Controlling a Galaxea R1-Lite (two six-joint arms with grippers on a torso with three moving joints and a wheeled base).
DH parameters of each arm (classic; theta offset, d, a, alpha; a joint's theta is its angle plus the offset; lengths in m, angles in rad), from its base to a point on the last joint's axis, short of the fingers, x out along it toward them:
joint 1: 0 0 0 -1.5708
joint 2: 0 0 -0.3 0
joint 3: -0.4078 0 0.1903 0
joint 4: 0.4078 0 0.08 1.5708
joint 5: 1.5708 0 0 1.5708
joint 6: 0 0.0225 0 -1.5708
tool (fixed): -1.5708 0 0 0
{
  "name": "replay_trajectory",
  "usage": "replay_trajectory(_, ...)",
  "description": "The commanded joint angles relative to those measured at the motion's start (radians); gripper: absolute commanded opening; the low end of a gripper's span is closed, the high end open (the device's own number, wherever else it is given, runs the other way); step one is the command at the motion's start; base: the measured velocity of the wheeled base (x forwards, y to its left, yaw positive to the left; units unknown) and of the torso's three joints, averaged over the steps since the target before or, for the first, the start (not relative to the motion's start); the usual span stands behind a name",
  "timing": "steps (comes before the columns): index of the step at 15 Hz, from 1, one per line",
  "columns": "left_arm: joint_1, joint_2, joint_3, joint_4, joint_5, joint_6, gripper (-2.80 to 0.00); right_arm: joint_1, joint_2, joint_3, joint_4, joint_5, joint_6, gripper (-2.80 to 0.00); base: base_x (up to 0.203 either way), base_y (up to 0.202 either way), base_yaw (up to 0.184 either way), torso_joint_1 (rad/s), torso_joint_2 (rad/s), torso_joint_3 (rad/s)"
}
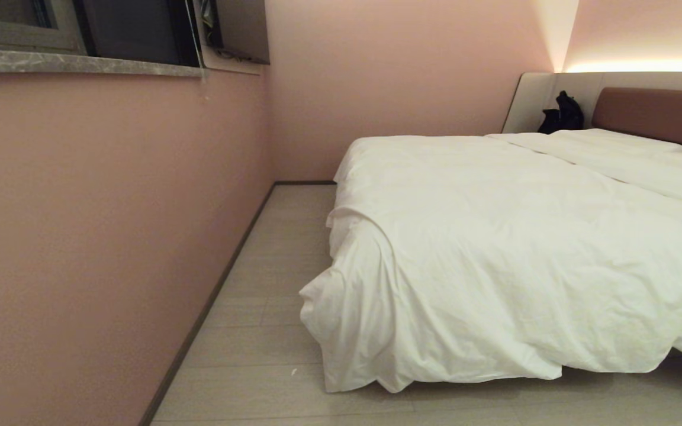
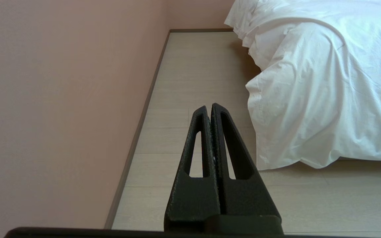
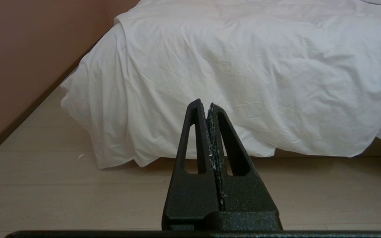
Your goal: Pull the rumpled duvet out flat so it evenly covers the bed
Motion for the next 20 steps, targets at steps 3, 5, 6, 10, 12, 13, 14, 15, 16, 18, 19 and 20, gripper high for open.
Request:
replay_trajectory(3, 0.000, 0.000, 0.000, 0.000, 0.000, 0.000, -2.80, 0.000, 0.000, 0.000, -0.001, 0.000, 0.000, -2.80, 0.000, 0.000, 0.000, 0.000, 0.00, 0.000)
replay_trajectory(5, 0.000, 0.000, 0.000, 0.000, 0.000, -0.001, -2.80, 0.000, 0.000, 0.000, -0.001, 0.000, 0.000, -2.80, 0.000, 0.000, 0.000, 0.000, 0.00, 0.000)
replay_trajectory(6, 0.000, 0.000, 0.000, 0.000, 0.000, -0.001, -2.80, 0.000, 0.000, 0.000, -0.001, 0.000, 0.000, -2.80, 0.000, 0.000, 0.000, 0.000, 0.00, 0.000)
replay_trajectory(10, 0.000, 0.000, 0.000, 0.000, 0.000, -0.001, -2.80, 0.000, 0.000, 0.001, 0.000, 0.000, 0.000, -2.80, 0.000, 0.000, 0.000, 0.000, 0.00, 0.000)
replay_trajectory(12, 0.000, 0.000, 0.000, 0.000, 0.000, -0.001, -2.80, 0.000, 0.000, 0.001, 0.001, 0.000, 0.000, -2.80, 0.000, 0.000, 0.000, 0.000, 0.00, 0.000)
replay_trajectory(13, 0.000, 0.000, 0.000, 0.000, 0.000, -0.001, -2.80, 0.000, 0.000, 0.001, 0.000, 0.000, 0.000, -2.80, 0.000, 0.000, 0.000, 0.000, 0.00, 0.000)
replay_trajectory(14, 0.000, 0.000, 0.000, 0.000, 0.000, -0.001, -2.80, 0.000, 0.000, 0.000, 0.000, 0.000, 0.000, -2.80, 0.000, 0.000, 0.000, 0.000, 0.00, 0.000)
replay_trajectory(15, 0.000, 0.000, 0.000, 0.000, 0.000, -0.001, -2.80, 0.000, 0.000, 0.001, -0.001, 0.000, 0.000, -2.80, 0.000, 0.000, 0.000, 0.000, 0.00, 0.000)
replay_trajectory(16, 0.000, 0.000, 0.000, 0.000, 0.000, -0.001, -2.80, 0.000, 0.000, 0.000, 0.001, 0.000, 0.000, -2.80, 0.000, 0.000, 0.000, 0.000, 0.00, 0.000)
replay_trajectory(18, 0.000, 0.000, 0.000, 0.000, 0.000, -0.001, -2.80, 0.000, 0.000, 0.000, 0.000, 0.000, 0.000, -2.80, 0.000, 0.000, 0.000, 0.000, 0.00, 0.000)
replay_trajectory(19, 0.000, 0.000, 0.000, 0.000, 0.000, -0.001, -2.80, 0.000, 0.000, 0.000, 0.000, 0.000, 0.000, -2.80, 0.000, 0.000, 0.000, 0.000, 0.00, 0.000)
replay_trajectory(20, 0.000, 0.000, 0.000, 0.000, 0.000, -0.001, -2.80, 0.000, 0.000, 0.001, 0.000, 0.000, 0.000, -2.80, 0.000, 0.000, 0.000, 0.000, 0.00, 0.000)
